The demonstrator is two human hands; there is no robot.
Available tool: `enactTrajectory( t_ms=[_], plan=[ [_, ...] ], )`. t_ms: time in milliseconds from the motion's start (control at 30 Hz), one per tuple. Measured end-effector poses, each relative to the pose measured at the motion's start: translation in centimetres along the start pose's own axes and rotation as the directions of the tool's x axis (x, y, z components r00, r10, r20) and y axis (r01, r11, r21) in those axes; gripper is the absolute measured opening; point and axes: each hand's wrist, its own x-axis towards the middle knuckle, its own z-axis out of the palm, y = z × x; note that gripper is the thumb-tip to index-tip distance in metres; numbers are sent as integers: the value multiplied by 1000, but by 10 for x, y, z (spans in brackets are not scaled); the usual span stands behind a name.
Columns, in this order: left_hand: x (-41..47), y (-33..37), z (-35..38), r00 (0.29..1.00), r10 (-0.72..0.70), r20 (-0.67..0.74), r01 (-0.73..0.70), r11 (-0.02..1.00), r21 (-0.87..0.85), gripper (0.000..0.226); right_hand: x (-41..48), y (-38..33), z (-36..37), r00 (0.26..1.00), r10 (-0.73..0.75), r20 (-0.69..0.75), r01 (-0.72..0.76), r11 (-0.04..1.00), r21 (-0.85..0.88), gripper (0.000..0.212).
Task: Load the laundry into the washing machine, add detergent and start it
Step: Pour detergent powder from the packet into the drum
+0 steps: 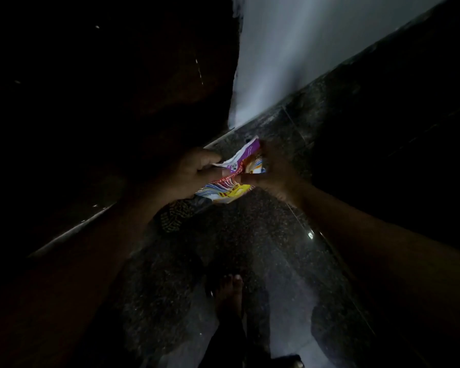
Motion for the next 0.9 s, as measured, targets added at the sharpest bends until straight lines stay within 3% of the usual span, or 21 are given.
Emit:
enactTrajectory(
  t_ms=[100, 133, 233, 333, 500, 633, 767, 900],
  plan=[
    [-26, 48, -9, 999, 44, 24, -43, 998, -42, 34, -24, -21, -6, 994, -69, 79, 63, 995, 74, 22],
    [-36, 64, -12, 998, 52, 19, -50, 997, -65, 28, -37, -30, -8, 992, -85, 91, 75, 992, 101, 18],
    [-69, 116, -18, 993, 96, -63, -103, 987, -126, 8, -84, -58, -11, 993, -112, 27, 104, 971, 217, 21],
    [-109, 176, -19, 975, 104, -195, -148, 961, -232, 5, -143, -99, -18, 992, -95, -81, 116, 943, 311, 25],
    [-183, 290, -30, 939, 100, -329, -250, 857, -451, 30, -258, -194, -52, 959, -125, -256, 218, 899, 379, 19],
    [-239, 367, -23, 952, 97, -289, -239, 827, -509, 48, -349, -265, -92, 909, -195, -368, 325, 885, 333, 15],
    [-276, 444, 6, 965, 179, -194, -256, 816, -518, 19, -438, -319, -129, 825, -280, -492, 452, 848, 275, 22],
    [-297, 520, 35, 959, 199, -200, -281, 742, -609, 40, -519, -351, -167, 748, -327, -578, 533, 815, 228, 28]
  ],
)
